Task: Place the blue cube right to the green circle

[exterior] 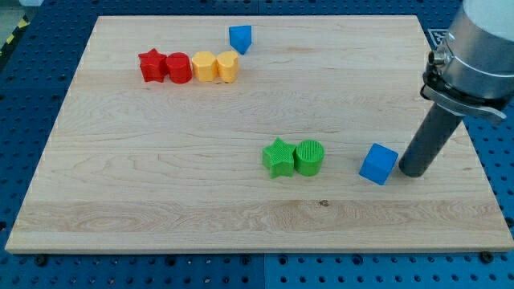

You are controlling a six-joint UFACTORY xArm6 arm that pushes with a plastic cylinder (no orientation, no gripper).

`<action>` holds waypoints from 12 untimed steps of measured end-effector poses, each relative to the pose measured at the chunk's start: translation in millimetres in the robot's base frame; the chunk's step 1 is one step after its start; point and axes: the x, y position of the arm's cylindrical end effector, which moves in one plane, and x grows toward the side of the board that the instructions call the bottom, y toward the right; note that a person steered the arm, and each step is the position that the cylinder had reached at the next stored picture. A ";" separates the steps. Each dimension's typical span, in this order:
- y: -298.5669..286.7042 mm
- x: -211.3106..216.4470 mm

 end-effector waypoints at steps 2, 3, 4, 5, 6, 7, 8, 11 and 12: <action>-9.6 -8.6; -28.5 -8.6; -49.7 -10.6; -52.6 -27.1; -49.2 -33.9; -34.3 -19.2; -30.8 12.7; -79.2 50.2; -88.5 50.2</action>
